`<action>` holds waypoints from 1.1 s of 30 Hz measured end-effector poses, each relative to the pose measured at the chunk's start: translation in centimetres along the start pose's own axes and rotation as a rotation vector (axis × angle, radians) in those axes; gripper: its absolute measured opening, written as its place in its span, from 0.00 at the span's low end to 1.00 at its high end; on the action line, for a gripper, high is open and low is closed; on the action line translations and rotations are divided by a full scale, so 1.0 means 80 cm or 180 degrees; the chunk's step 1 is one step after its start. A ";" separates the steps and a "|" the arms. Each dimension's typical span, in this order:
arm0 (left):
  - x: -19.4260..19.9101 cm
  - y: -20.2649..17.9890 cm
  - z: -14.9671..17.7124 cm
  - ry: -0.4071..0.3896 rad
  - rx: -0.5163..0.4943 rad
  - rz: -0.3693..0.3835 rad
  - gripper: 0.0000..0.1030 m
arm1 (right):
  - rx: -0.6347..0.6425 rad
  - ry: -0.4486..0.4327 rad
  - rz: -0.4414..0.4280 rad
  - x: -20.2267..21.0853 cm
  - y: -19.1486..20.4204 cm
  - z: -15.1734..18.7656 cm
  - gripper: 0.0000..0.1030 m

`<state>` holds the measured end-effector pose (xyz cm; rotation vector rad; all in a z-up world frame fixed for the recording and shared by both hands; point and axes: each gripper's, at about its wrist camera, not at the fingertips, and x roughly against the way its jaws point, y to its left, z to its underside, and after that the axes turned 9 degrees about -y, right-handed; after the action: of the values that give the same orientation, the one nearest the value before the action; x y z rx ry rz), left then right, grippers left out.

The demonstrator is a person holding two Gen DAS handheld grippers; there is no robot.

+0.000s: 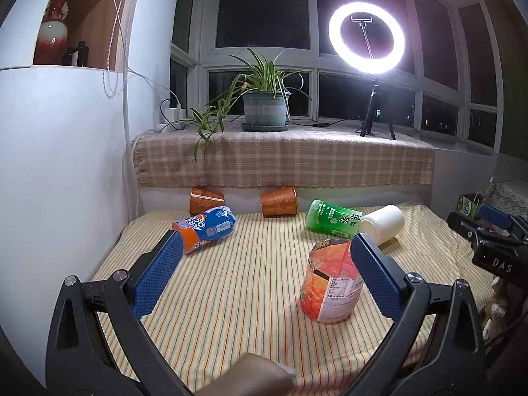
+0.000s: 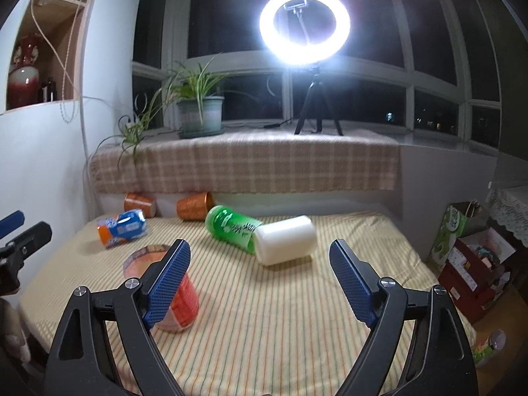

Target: Flip cup upright

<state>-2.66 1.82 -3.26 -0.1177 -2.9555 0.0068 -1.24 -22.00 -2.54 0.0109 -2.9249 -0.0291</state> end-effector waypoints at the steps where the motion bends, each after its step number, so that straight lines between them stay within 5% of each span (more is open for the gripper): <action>1: 0.002 -0.001 0.000 -0.0008 -0.0015 -0.0005 1.00 | -0.0003 -0.0020 0.0012 0.001 -0.001 -0.001 0.84; 8: 0.010 -0.007 -0.004 -0.0067 -0.0062 -0.0021 1.00 | -0.0018 -0.0197 0.0150 0.010 -0.004 -0.006 0.95; 33: 0.008 -0.008 -0.009 -0.0026 -0.0035 -0.0028 1.00 | -0.0040 -0.0181 0.0170 0.010 -0.007 -0.008 0.95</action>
<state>-3.17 1.19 -2.42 -0.1062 -2.9645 -0.0103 -1.91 -22.62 -1.78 -0.0710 -2.9803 -0.0400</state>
